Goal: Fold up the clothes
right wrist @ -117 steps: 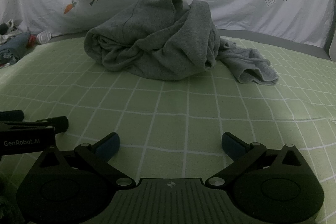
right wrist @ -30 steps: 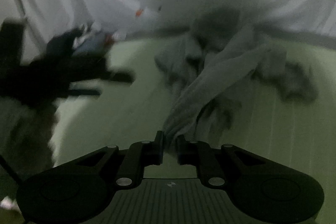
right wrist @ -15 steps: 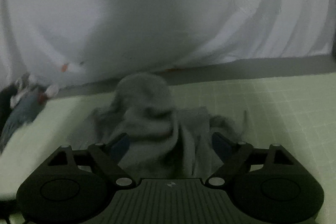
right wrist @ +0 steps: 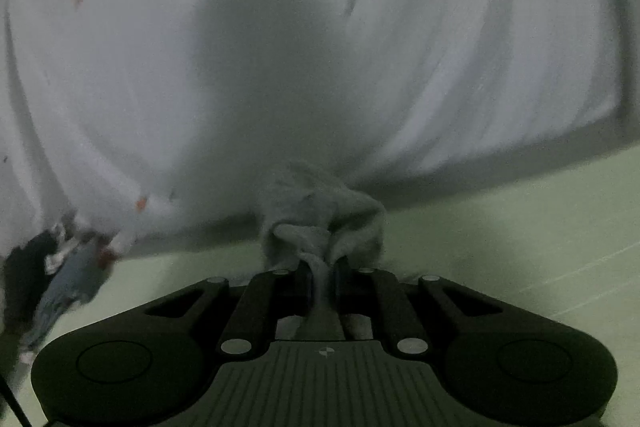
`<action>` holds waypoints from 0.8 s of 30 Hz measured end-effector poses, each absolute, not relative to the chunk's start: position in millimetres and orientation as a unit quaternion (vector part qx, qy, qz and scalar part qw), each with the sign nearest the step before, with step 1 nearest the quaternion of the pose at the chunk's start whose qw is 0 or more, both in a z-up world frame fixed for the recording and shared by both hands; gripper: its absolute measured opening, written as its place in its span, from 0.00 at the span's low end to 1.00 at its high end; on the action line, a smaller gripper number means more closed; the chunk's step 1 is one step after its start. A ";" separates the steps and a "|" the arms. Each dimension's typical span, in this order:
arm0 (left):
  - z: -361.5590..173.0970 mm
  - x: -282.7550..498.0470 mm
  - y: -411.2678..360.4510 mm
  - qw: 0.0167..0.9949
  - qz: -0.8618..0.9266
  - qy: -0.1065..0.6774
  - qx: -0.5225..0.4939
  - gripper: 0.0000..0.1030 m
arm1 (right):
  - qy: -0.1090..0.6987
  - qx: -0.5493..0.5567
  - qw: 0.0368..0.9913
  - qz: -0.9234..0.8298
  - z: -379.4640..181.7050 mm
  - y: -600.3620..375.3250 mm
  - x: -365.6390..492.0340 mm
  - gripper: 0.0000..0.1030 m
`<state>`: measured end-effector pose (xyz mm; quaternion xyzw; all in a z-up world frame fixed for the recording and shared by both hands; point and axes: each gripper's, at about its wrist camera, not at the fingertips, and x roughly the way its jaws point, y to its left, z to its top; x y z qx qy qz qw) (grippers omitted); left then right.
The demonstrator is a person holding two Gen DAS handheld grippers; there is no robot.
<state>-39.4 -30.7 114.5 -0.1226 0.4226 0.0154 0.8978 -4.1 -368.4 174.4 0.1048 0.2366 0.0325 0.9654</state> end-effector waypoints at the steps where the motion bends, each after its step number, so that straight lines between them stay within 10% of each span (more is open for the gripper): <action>1: 112.8 -34.7 -36.2 0.897 0.005 0.425 -0.120 0.88 | 0.244 0.100 0.965 0.004 176.8 -384.6 -22.0 0.12; 12: 94.9 24.4 -113.1 0.892 -0.072 0.445 -0.039 0.95 | 0.394 0.184 0.868 -0.240 90.6 -485.2 -126.7 0.16; 17: 103.5 32.7 -155.6 0.910 -0.134 0.388 0.063 1.00 | 0.398 0.178 0.868 -0.237 90.4 -482.8 -123.4 0.53; 21: 85.8 38.0 -202.8 0.898 -0.189 0.357 0.173 1.00 | 0.399 0.197 0.867 -0.225 87.4 -485.8 -116.2 0.63; 24: 63.8 49.7 -223.9 0.892 -0.163 0.345 0.241 0.69 | 0.401 0.199 0.866 -0.222 89.6 -483.2 -121.4 0.64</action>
